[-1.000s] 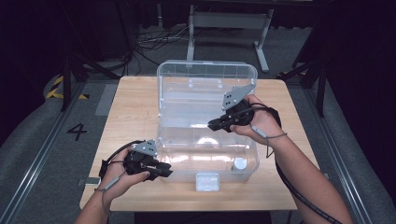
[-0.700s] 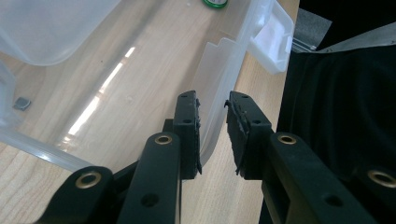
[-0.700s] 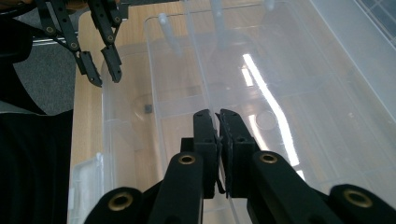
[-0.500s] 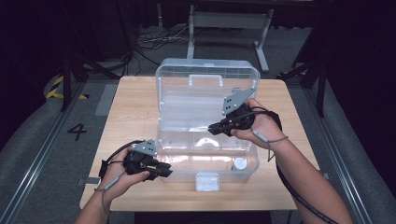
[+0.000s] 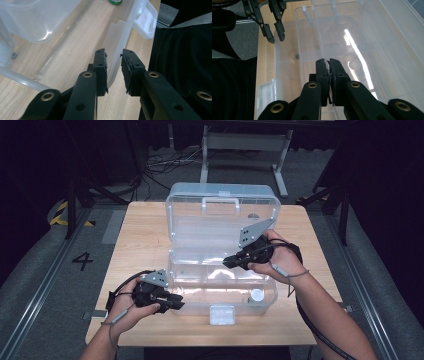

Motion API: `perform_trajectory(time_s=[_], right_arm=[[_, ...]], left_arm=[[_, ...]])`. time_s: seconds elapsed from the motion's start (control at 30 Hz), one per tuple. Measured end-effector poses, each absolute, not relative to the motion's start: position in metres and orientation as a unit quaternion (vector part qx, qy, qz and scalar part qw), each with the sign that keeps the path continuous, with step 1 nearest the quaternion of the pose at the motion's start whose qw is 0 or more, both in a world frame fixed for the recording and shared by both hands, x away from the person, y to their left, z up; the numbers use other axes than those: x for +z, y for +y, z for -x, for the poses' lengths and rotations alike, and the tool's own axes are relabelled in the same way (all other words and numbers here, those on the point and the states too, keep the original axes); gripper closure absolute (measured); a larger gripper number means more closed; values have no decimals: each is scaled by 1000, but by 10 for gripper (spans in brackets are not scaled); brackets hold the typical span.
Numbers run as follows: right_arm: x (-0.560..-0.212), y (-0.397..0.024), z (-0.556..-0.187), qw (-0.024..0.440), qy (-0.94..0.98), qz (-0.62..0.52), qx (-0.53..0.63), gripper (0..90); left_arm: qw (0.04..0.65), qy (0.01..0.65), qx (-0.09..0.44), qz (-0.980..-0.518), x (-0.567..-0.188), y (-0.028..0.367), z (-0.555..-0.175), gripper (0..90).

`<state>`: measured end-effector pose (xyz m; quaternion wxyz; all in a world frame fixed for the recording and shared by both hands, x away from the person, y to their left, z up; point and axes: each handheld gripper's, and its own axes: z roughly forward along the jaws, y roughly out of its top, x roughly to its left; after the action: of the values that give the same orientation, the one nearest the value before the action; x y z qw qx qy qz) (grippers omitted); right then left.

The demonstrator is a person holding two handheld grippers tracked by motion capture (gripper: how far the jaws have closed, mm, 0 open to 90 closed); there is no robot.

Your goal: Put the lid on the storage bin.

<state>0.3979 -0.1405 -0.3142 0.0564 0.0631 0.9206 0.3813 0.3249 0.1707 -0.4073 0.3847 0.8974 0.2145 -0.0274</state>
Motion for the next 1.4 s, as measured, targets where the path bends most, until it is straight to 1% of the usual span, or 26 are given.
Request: perform_trajectory(time_s=[0.7, 0.87, 0.93, 1.13, 1.17, 1.33, 1.4], right_arm=[[-320, -141, -389, 50, 921, -57, 382, 868], [-322, -141, -386, 50, 921, -56, 382, 868], [-322, -141, -386, 51, 921, -55, 382, 868], [-324, -142, -383, 55, 919, -57, 385, 869], [-324, -142, -383, 56, 919, -58, 385, 869], [-325, -142, -380, 59, 918, -59, 387, 869], [-326, -142, -379, 60, 918, -60, 387, 868]], left_arm=[[385, 214, -27, -897, -406, 171, -324, 750], [396, 208, -28, -894, -401, 172, -322, 761], [398, 207, -26, -893, -398, 173, -321, 771], [411, 201, -20, -889, -389, 176, -320, 836], [417, 199, -20, -887, -386, 178, -320, 836], [445, 204, -13, -872, -369, 184, -320, 893], [455, 205, -9, -867, -363, 186, -321, 896]])
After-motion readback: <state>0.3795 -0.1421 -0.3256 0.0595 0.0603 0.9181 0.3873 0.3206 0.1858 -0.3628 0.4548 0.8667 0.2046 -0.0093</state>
